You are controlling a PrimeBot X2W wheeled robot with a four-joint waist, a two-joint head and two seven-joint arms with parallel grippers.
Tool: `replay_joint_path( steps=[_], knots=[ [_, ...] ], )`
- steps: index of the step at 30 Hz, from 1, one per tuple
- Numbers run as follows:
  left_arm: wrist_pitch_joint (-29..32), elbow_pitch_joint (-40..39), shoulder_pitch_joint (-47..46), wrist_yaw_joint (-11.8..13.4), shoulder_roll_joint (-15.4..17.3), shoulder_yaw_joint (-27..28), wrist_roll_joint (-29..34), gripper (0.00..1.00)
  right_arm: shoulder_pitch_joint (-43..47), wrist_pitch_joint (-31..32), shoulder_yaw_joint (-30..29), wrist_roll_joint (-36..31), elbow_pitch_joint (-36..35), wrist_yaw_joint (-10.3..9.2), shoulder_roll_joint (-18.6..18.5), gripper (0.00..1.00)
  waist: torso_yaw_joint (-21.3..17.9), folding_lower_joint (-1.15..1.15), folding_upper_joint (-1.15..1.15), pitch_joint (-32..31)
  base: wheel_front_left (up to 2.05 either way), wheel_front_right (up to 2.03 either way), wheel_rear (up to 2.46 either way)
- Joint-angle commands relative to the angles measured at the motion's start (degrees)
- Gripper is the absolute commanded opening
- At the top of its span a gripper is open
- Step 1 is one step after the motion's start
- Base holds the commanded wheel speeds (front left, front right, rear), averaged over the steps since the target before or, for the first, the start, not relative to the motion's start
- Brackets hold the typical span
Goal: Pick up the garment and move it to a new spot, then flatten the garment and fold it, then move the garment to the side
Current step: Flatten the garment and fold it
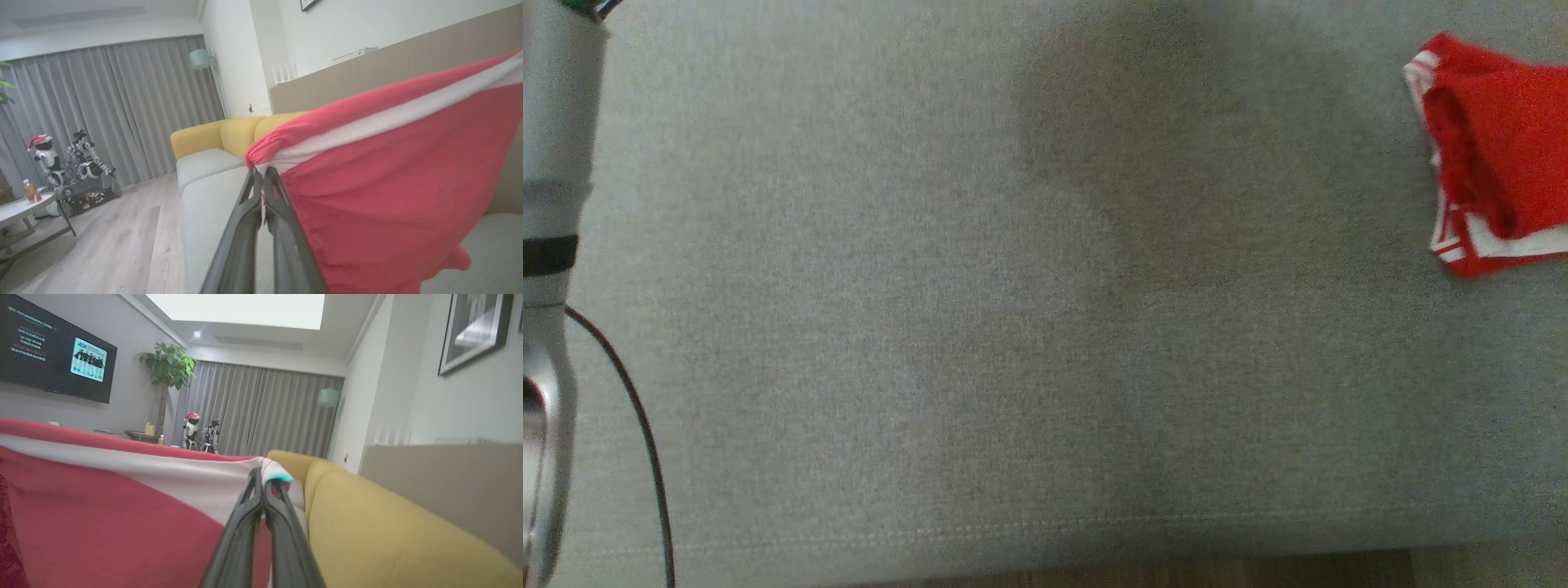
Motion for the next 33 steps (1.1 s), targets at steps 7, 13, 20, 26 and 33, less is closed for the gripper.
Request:
replay_joint_path(
  steps=[7, 13, 20, 26, 33],
  knots=[
    [-8.44, 9.92, 0.61, -1.08, -1.06, -3.38, 0.71, 0.00, 3.23, -4.65, 2.88, 0.61, 10.47, -0.04, 5.30, 0.00, 1.98, -0.01, 0.00, 4.43, 0.00, 0.00, 0.00],
    [-10.18, 11.79, 9.23, -1.35, -2.07, -10.68, 0.13, 0.00, 10.70, -5.59, 9.45, 3.53, 15.78, -0.04, 5.55, 0.00, 3.08, -0.01, 0.00, 2.85, 0.00, 0.00, 0.00],
    [-10.39, 7.84, 19.51, -1.37, 0.75, -20.36, -2.14, 0.00, 18.17, -5.12, 18.44, 6.80, 19.09, -0.04, 2.88, 0.00, 3.42, -0.01, 0.00, -2.05, 0.00, 0.00, 0.00],
    [-10.40, 5.76, 26.68, -1.38, 2.87, -25.63, -2.58, 0.00, 23.64, -1.82, 25.29, 10.97, 20.11, -0.04, -0.67, 0.00, 3.25, -0.01, 0.00, -6.97, 0.00, 0.00, 0.00],
    [-10.40, 5.34, 31.95, -1.37, 3.31, -27.32, -2.06, 0.00, 28.15, 3.71, 31.67, 16.82, 17.84, -0.04, -4.69, 0.00, 2.39, -0.01, 0.00, -10.51, 0.00, 0.00, 0.00]
  ],
)
